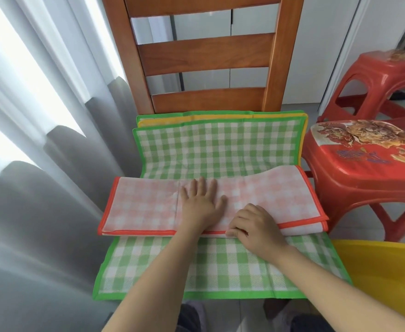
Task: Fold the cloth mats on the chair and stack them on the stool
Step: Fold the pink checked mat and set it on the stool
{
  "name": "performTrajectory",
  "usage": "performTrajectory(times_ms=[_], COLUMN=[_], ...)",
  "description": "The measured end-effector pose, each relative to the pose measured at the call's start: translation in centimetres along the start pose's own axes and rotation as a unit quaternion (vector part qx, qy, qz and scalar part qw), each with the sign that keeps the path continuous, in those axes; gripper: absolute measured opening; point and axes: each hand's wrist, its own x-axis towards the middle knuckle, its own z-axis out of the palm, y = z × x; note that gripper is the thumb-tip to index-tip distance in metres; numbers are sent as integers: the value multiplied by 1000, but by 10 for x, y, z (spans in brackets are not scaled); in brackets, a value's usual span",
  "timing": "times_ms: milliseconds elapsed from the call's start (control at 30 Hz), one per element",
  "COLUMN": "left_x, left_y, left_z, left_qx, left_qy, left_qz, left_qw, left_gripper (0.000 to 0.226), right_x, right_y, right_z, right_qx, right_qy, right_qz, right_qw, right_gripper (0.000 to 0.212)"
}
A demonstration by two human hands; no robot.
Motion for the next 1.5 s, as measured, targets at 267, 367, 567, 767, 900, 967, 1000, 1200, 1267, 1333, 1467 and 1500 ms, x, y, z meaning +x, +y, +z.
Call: performTrajectory(times_ms=[267,367,567,767,900,967,1000,1200,1267,1333,1467,1500], left_x=[1,1,0,1,2,2,2,3,4,5,6,5], left_y=[-1,-1,-2,-3,-3,-3,-3,-3,-1,4,30,35], left_z=[1,0,2,4,4,4,3,3,1,-3,-2,1], left_qx=[15,22,25,23,23,20,18,19,16,2,-49,-43], left_qy=[6,4,6,12,15,16,14,5,0,3,6,4], left_qz=[3,8,15,16,13,14,15,15,11,7,32,36], left_qw=[1000,1000,1000,1000,1000,1000,1000,1000,1000,1000,998,998], left_gripper=[67,67,67,66,65,64,64,65,65,64,63,63], right_x=[13,19,34,46,39,29,25,15,10,7,5,4], right_y=[19,47,86,97,108,111,110,104,102,99,86,82], right_z=[-26,-43,-53,-60,-69,-70,-70,-69,-74,-79,-87,-90], right_qx=[-72,-116,-89,104,159,177,178,91,78,96,132,120], right_qy=[27,-13,-16,167,181,180,180,126,83,68,81,86], right_qz=[133,290,437,515,529,539,541,497,497,494,502,507], right_qw=[988,950,895,835,813,804,802,854,860,862,851,849], right_gripper=[26,34,46,30,32,30,28,28,31,34,38,34])
